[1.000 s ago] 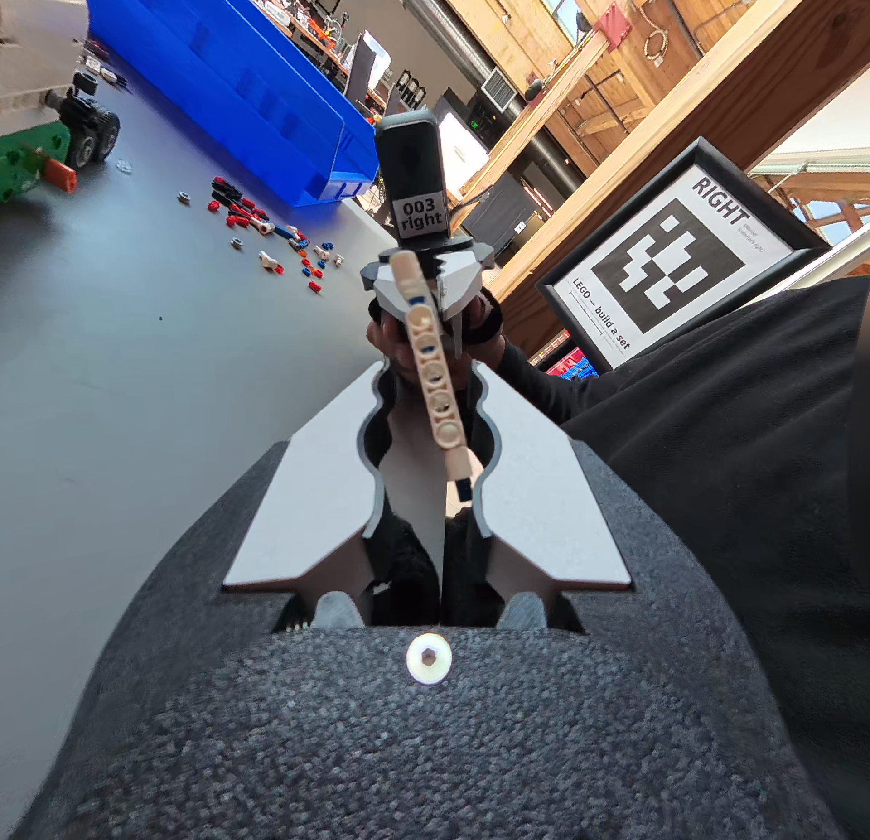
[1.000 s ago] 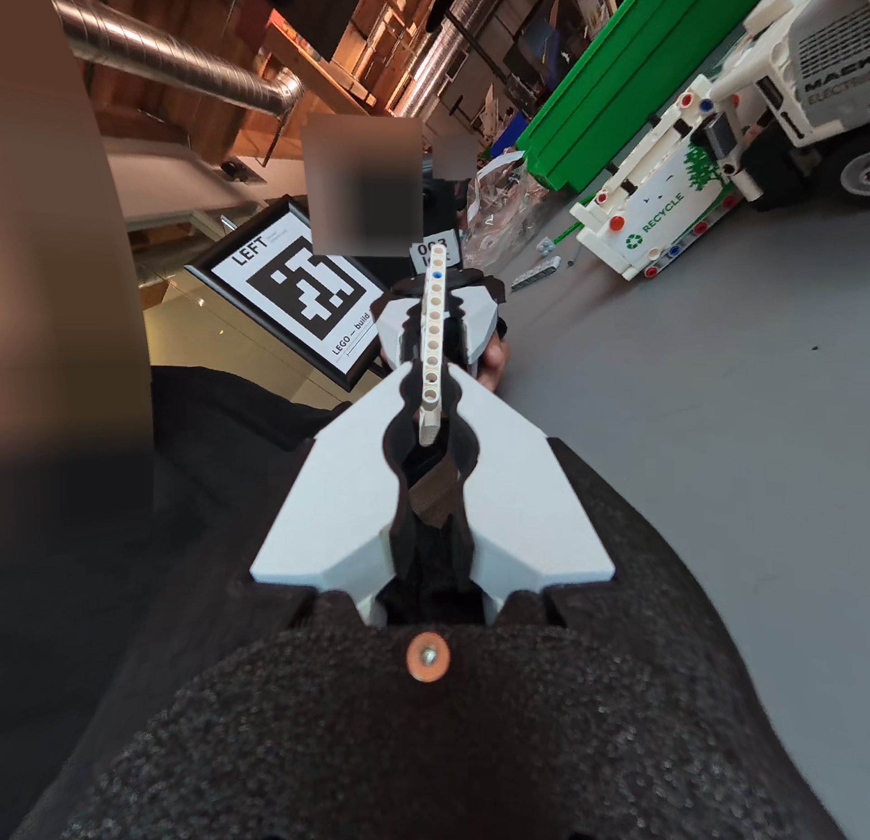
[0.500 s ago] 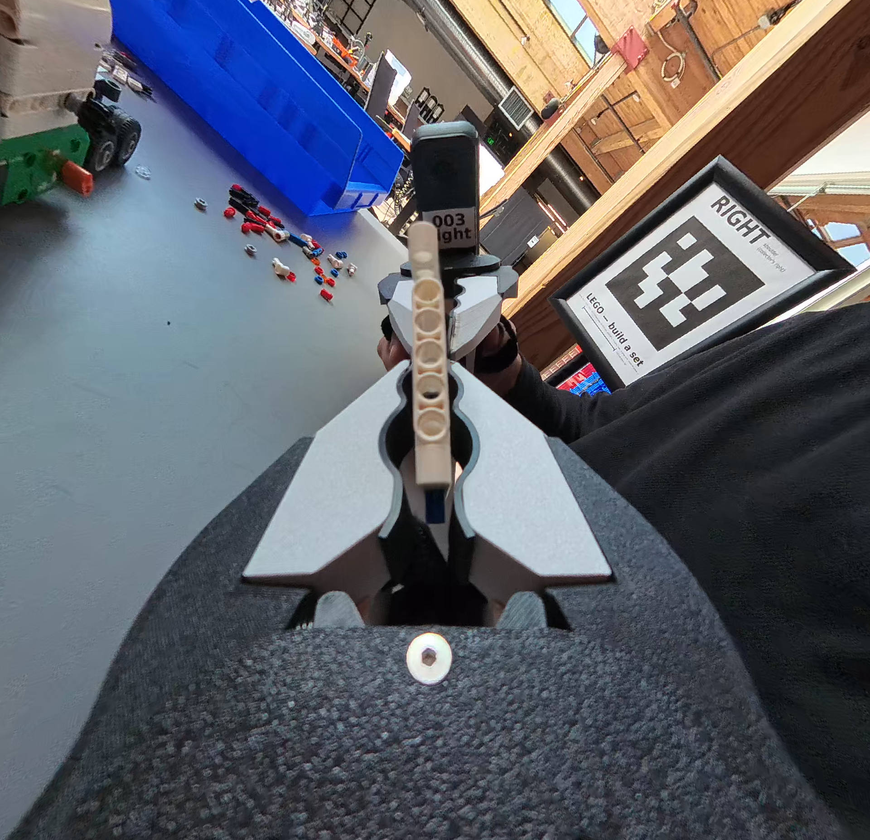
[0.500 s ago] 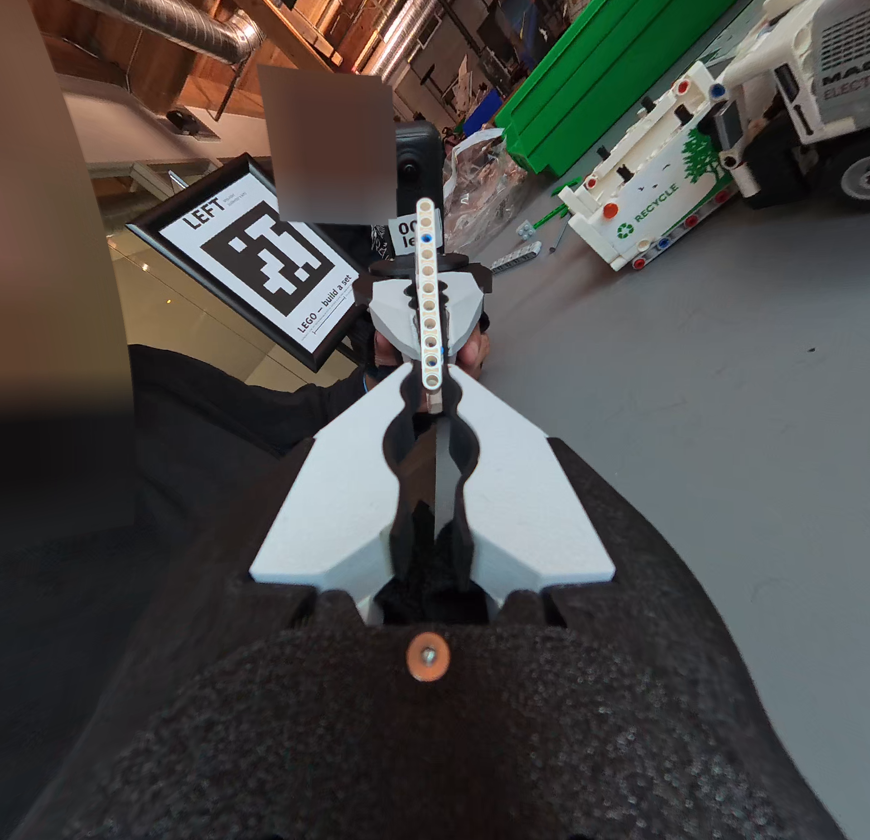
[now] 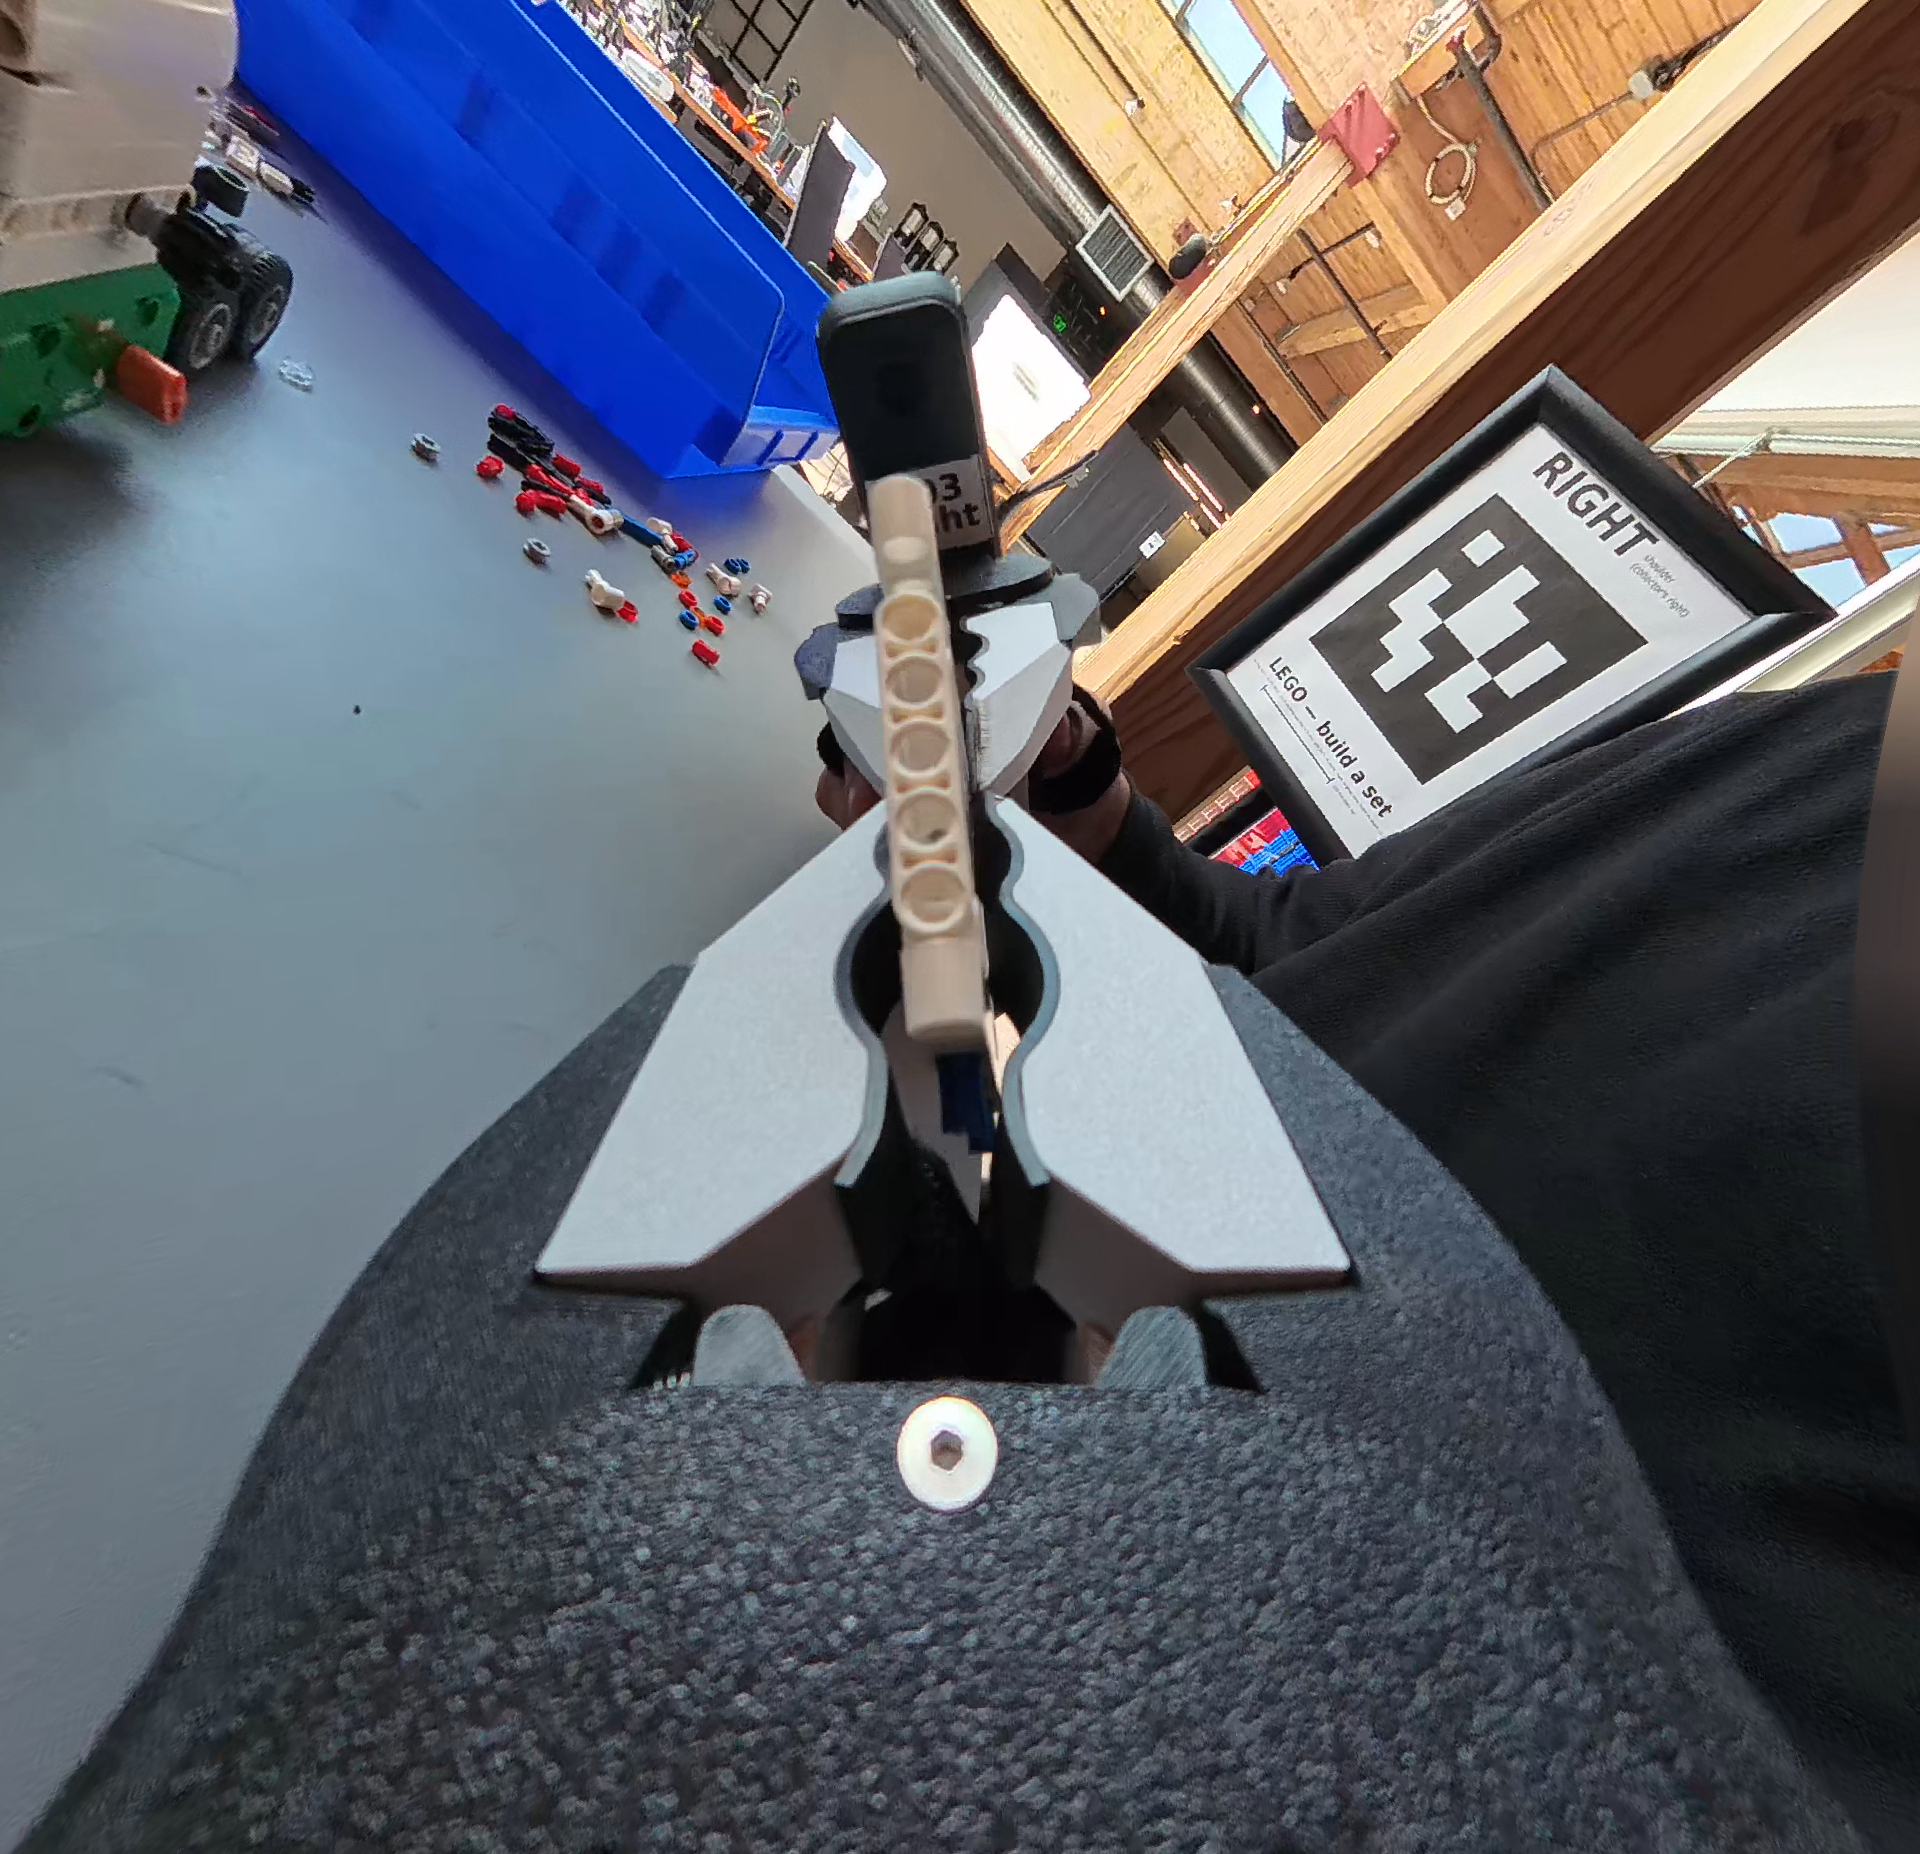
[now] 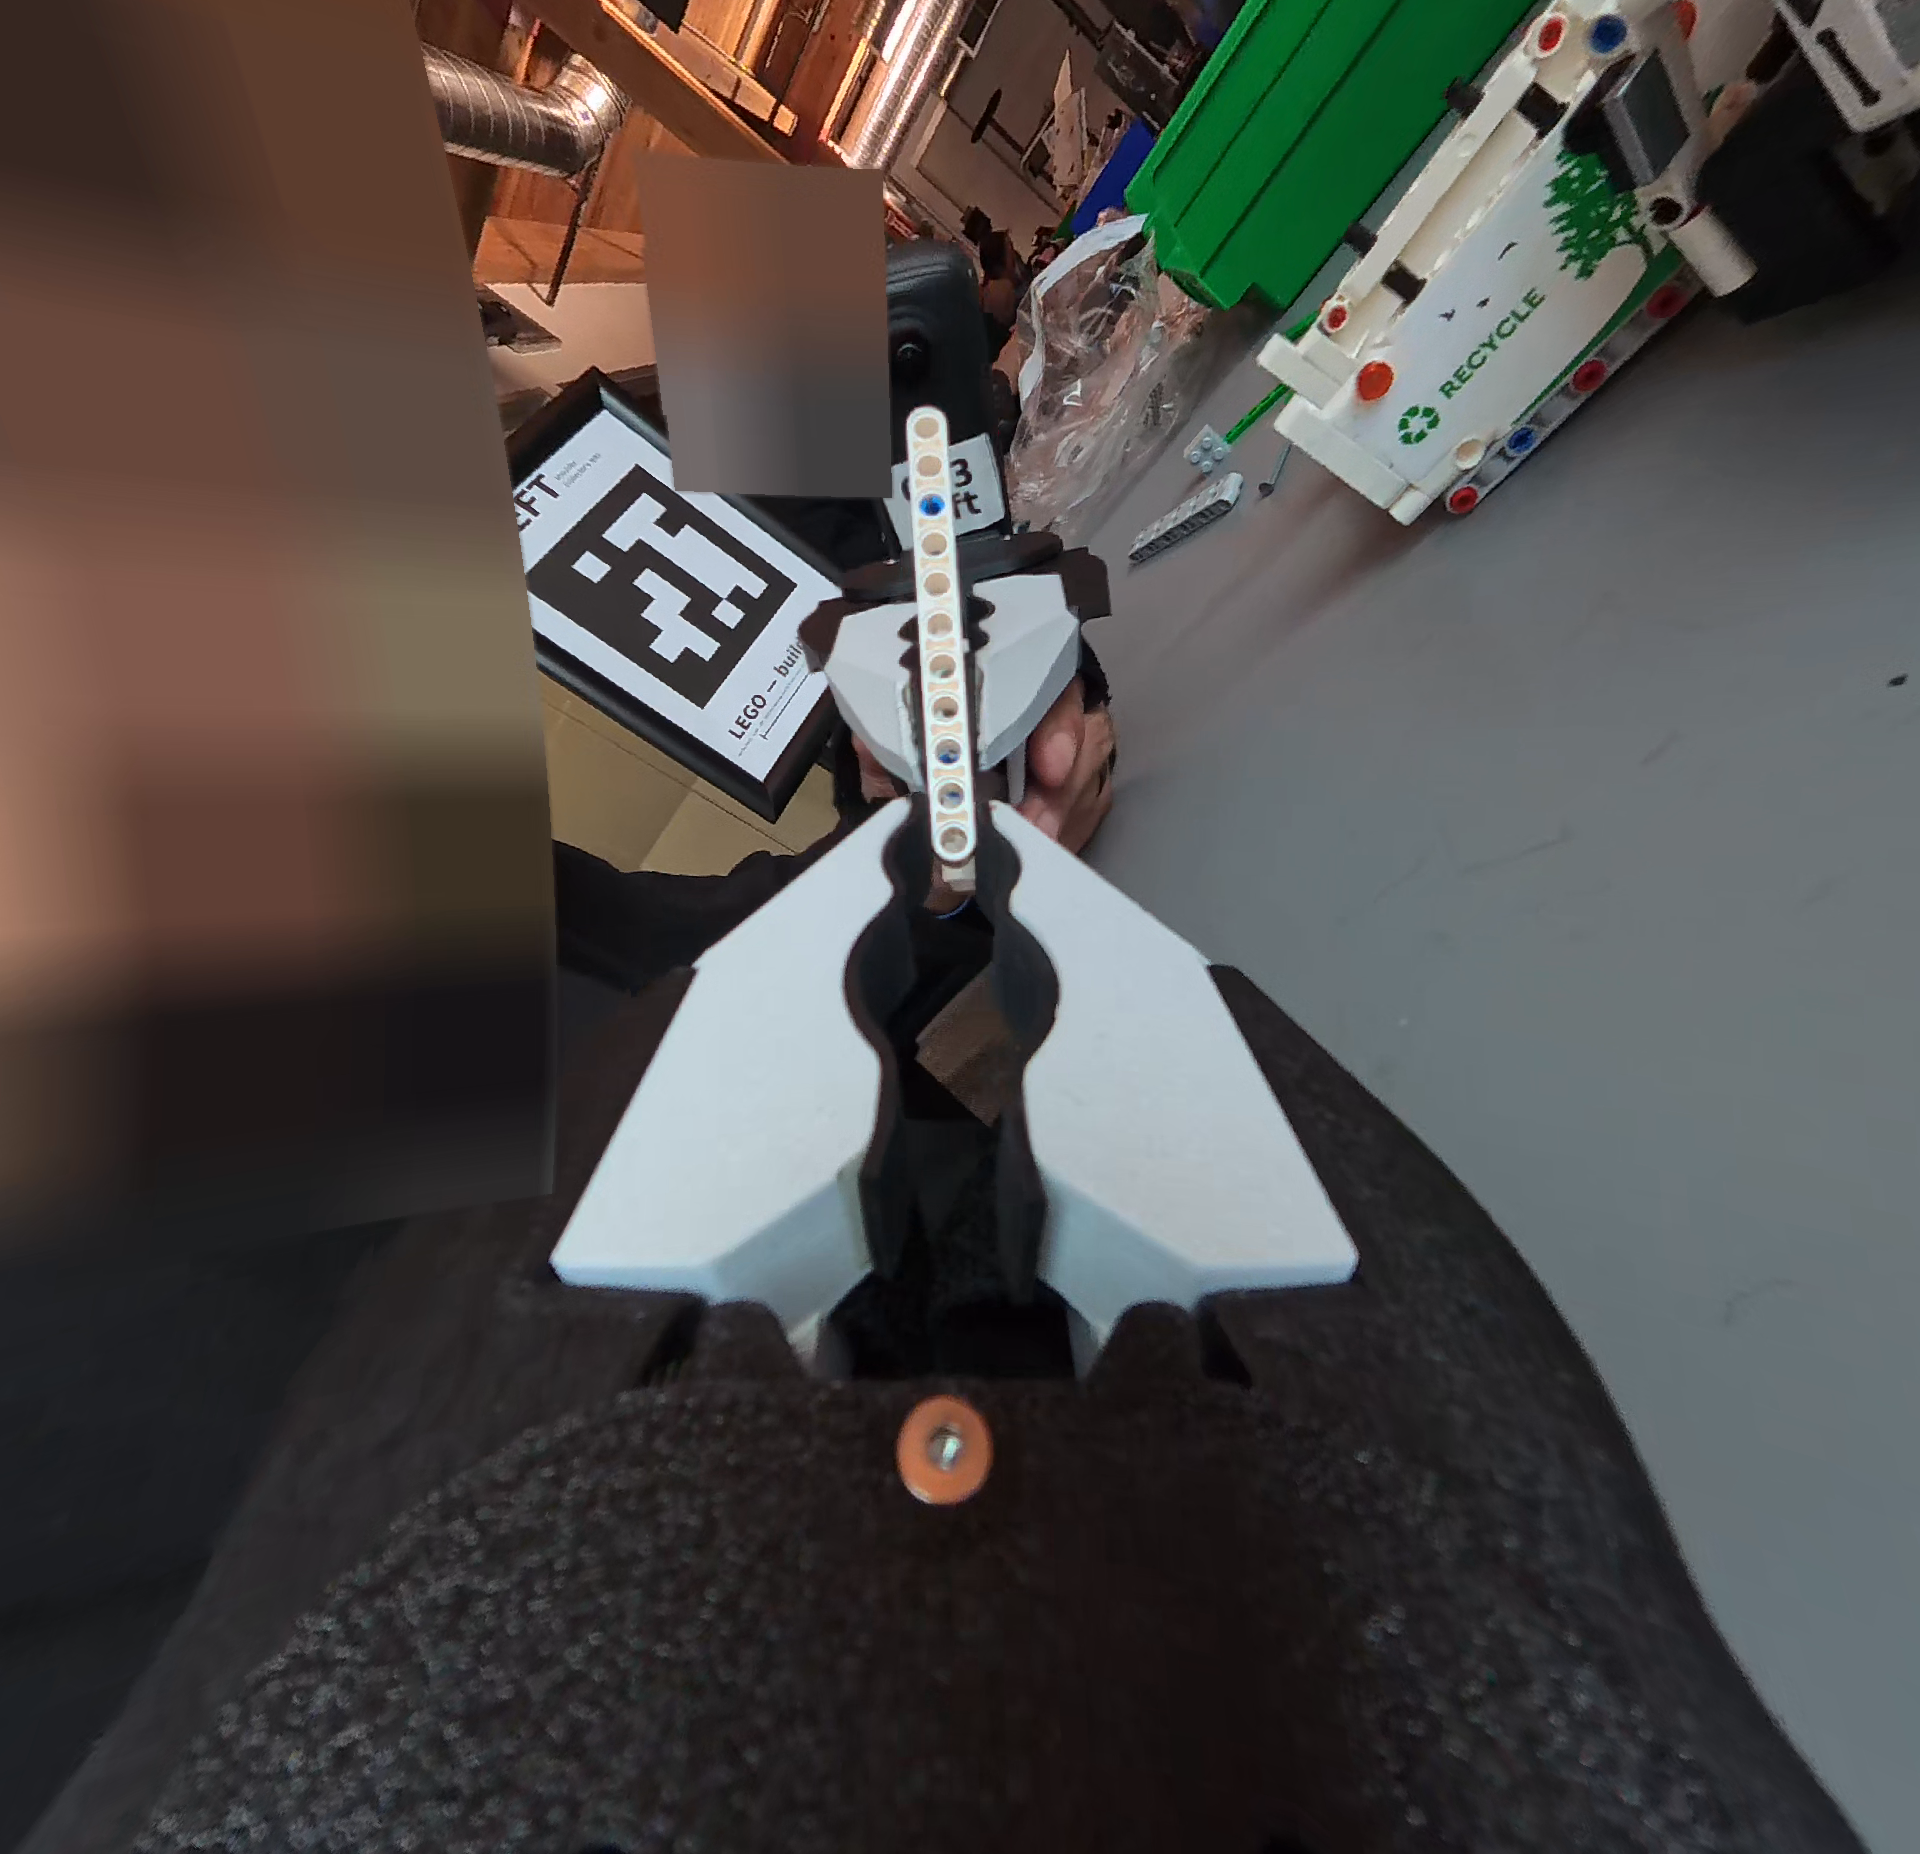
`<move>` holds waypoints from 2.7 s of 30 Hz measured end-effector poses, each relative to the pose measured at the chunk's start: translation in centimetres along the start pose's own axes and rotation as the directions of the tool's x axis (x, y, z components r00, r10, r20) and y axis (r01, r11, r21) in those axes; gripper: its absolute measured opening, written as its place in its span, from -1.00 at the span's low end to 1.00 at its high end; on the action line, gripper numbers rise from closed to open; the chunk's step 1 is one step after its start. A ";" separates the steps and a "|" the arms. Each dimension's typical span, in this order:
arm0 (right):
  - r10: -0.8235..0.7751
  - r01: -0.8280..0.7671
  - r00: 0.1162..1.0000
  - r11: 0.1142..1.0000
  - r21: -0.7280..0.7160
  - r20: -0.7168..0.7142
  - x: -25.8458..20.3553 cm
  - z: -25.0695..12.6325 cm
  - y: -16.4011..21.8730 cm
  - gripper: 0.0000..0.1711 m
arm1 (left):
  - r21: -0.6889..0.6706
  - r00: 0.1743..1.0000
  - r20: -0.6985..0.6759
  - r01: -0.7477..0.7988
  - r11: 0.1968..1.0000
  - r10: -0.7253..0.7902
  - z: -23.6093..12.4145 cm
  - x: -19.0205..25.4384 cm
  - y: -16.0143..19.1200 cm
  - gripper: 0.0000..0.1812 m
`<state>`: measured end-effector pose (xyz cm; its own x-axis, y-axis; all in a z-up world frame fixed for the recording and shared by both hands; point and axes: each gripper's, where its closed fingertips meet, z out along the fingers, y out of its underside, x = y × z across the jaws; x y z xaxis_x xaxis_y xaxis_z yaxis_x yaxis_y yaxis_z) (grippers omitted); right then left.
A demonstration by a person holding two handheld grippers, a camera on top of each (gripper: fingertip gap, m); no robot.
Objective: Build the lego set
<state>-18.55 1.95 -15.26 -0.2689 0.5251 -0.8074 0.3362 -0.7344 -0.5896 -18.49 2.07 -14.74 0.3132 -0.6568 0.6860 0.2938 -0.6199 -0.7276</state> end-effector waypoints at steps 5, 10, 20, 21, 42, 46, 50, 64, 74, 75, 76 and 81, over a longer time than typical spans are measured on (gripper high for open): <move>-0.068 0.067 0.997 0.998 -0.014 -0.027 0.0 -0.1 0.0 -0.89 | -0.005 1.000 0.007 -0.011 1.000 0.011 0.0 0.0 0.1 -0.94; -0.087 0.087 0.996 0.996 0.000 -0.013 -0.2 -0.3 -0.4 -0.89 | -0.025 1.000 0.003 -0.016 1.000 0.017 0.1 0.1 0.4 -0.95; -0.067 0.071 0.997 0.985 0.155 -0.026 0.0 -0.8 -2.4 -0.94 | 0.024 0.996 0.059 -0.062 0.998 0.060 -0.3 -0.2 -0.2 -0.82; -0.075 0.080 0.996 0.984 0.160 -0.037 0.0 -0.9 -2.5 -0.94 | 0.030 0.996 0.070 -0.063 0.998 0.061 -0.3 -0.3 -0.3 -0.85; -0.081 0.086 0.995 0.990 0.113 -0.054 0.0 -0.3 -1.5 -0.92 | 0.044 0.998 0.043 -0.053 0.998 0.051 -0.5 -0.2 -0.5 -0.96; -0.071 0.075 0.997 0.990 0.121 -0.034 -0.2 -0.2 -1.5 -0.93 | 0.052 0.997 0.040 -0.062 0.997 0.059 -0.5 0.0 -0.6 -0.96; -0.083 0.087 0.996 0.990 0.109 -0.040 -0.2 -0.2 -1.4 -0.92 | 0.055 0.998 0.040 -0.059 0.997 0.057 -0.5 -0.1 -0.6 -0.96; -0.207 0.211 0.974 0.977 0.041 -0.094 -0.2 -0.1 -0.9 -0.93 | 0.027 0.995 0.040 -0.087 0.996 0.086 -0.5 0.1 -0.4 -0.96; -0.160 0.184 0.981 0.950 0.251 -0.113 -0.5 0.2 -2.8 -0.93 | 0.078 0.992 0.080 -0.105 0.991 0.099 -0.5 0.1 -0.8 -0.93; -0.152 0.176 0.982 0.953 0.247 -0.111 -0.4 0.2 -2.8 -0.93 | 0.091 0.993 0.075 -0.096 0.991 0.089 -0.5 0.1 -0.9 -0.94; -0.148 0.167 0.984 0.957 0.238 -0.095 -0.5 0.3 -2.7 -0.93 | 0.116 0.995 0.063 -0.084 0.990 0.077 -0.6 0.2 -1.2 -0.94; -0.179 0.192 0.980 0.964 0.185 -0.084 -1.0 1.0 -1.7 -0.93 | 0.191 0.999 -0.006 -0.033 0.981 0.034 -1.2 0.7 -2.2 -0.95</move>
<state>-19.75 2.31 -13.43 -0.2481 0.6823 -0.6877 0.1053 -0.6867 -0.7193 -19.98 2.47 -12.70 0.3177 -0.6803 0.6605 0.4505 -0.5047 -0.7365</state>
